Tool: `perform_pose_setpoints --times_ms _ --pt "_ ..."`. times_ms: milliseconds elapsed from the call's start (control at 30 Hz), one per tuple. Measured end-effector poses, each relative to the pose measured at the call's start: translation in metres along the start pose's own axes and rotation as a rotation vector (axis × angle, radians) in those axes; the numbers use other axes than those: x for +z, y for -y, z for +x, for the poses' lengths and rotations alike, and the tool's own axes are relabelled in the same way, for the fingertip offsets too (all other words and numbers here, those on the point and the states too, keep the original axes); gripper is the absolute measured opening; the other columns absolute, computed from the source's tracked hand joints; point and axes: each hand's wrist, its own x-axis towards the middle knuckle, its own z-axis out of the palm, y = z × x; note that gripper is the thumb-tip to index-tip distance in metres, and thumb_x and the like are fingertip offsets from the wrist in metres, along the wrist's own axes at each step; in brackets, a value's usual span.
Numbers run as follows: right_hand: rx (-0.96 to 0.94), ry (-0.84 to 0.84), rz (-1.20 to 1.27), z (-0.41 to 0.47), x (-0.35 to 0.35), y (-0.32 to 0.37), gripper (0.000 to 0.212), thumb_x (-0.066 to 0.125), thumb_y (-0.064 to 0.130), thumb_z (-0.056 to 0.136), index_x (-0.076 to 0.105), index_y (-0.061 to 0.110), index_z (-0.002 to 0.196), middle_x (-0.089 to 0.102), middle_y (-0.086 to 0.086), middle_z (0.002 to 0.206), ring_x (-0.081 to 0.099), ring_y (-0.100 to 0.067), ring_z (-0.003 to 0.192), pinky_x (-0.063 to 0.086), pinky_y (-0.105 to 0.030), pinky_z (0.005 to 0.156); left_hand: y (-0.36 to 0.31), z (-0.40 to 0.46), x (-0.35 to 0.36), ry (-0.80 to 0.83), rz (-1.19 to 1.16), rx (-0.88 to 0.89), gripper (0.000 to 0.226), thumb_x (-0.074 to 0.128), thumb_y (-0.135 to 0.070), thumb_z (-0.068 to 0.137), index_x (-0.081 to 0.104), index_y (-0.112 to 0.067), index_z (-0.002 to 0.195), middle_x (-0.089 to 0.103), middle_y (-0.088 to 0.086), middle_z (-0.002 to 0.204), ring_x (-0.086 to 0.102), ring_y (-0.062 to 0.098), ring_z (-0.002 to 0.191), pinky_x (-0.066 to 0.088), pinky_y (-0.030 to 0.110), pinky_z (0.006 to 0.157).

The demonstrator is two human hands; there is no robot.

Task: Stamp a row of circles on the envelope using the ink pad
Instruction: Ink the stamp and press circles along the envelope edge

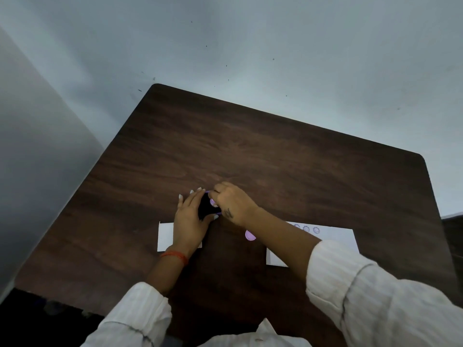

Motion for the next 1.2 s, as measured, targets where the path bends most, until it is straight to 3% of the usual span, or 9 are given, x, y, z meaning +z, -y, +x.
perform_pose_setpoints --times_ms 233,400,467,600,700,867,967,1067,1200 --pt "0.197 -0.118 -0.006 0.001 0.013 0.021 0.028 0.056 0.004 0.084 0.053 -0.001 0.111 0.056 -0.021 0.112 0.05 -0.034 0.103 0.045 -0.039 0.082 -0.001 0.001 -0.001 0.019 0.026 0.01 0.066 0.076 -0.008 0.07 0.046 -0.006 0.129 0.051 0.015 0.136 0.039 0.03 0.132 0.013 0.045 0.117" --pt "-0.082 -0.002 -0.073 0.002 0.003 -0.004 0.029 0.046 0.006 0.089 0.052 -0.001 0.116 0.056 -0.02 0.115 0.048 -0.033 0.108 0.04 -0.039 0.089 -0.001 0.0 -0.002 0.013 0.002 0.002 0.068 0.079 -0.012 0.068 0.047 -0.005 0.128 0.053 0.014 0.135 0.039 0.031 0.132 0.012 0.043 0.116" --pt "-0.093 0.016 -0.09 0.005 0.0 -0.007 0.028 0.046 0.007 0.089 0.053 0.0 0.115 0.056 -0.019 0.114 0.048 -0.033 0.108 0.04 -0.038 0.088 -0.002 0.0 -0.002 0.013 -0.003 0.006 0.068 0.078 -0.011 0.068 0.048 -0.005 0.128 0.053 0.015 0.134 0.04 0.032 0.132 0.013 0.044 0.116" --pt "0.141 -0.052 -0.087 0.003 0.014 0.02 0.039 0.062 0.006 0.079 0.05 -0.002 0.115 0.054 -0.022 0.117 0.05 -0.034 0.108 0.045 -0.039 0.088 -0.004 -0.001 -0.003 0.031 0.018 0.015 0.066 0.075 -0.008 0.071 0.046 -0.004 0.13 0.051 0.016 0.136 0.038 0.032 0.133 0.013 0.046 0.117" --pt "0.214 -0.113 -0.025 0.0 0.015 0.025 0.032 0.059 0.002 0.079 0.053 -0.003 0.11 0.055 -0.023 0.113 0.051 -0.035 0.105 0.045 -0.039 0.085 -0.005 -0.001 -0.004 0.053 0.033 0.011 0.064 0.073 -0.008 0.073 0.045 -0.004 0.13 0.049 0.016 0.137 0.037 0.032 0.133 0.012 0.046 0.117" --pt "0.352 -0.301 0.548 -0.014 -0.001 0.004 0.013 0.058 0.004 0.08 0.068 -0.001 0.087 0.069 -0.022 0.094 0.062 -0.034 0.088 0.045 -0.037 0.077 -0.006 -0.003 -0.005 0.06 0.035 -0.004 0.068 0.075 -0.016 0.074 0.043 -0.004 0.132 0.047 0.015 0.14 0.035 0.03 0.135 0.01 0.041 0.116" --pt "0.575 -0.499 1.141 -0.039 -0.009 -0.001 0.011 0.067 0.01 0.078 0.07 0.008 0.089 0.072 -0.013 0.09 0.069 -0.024 0.082 0.055 -0.036 0.08 -0.005 -0.003 -0.003 0.083 0.067 0.004 0.071 0.073 -0.023 0.076 0.038 -0.008 0.136 0.04 0.013 0.145 0.032 0.028 0.137 0.011 0.044 0.117" --pt "0.653 -0.643 1.777 -0.083 -0.011 -0.016 0.011 0.06 0.001 0.084 0.067 0.007 0.091 0.069 -0.007 0.087 0.07 -0.01 0.07 0.059 -0.021 0.067 -0.011 -0.004 -0.002 0.054 0.041 -0.022 0.074 0.072 -0.033 0.076 0.036 -0.013 0.138 0.029 0.007 0.152 0.028 0.023 0.139 0.008 0.039 0.116" --pt "0.751 -0.894 2.169 -0.164 -0.007 -0.045 0.012 0.059 0.002 0.08 0.067 0.006 0.088 0.074 -0.004 0.073 0.07 -0.009 0.064 0.058 -0.018 0.064 -0.044 -0.013 0.008 -0.031 -0.012 0.068 0.068 0.074 -0.031 0.075 0.042 -0.016 0.134 0.035 0.004 0.149 0.031 0.02 0.137 0.01 0.036 0.115"
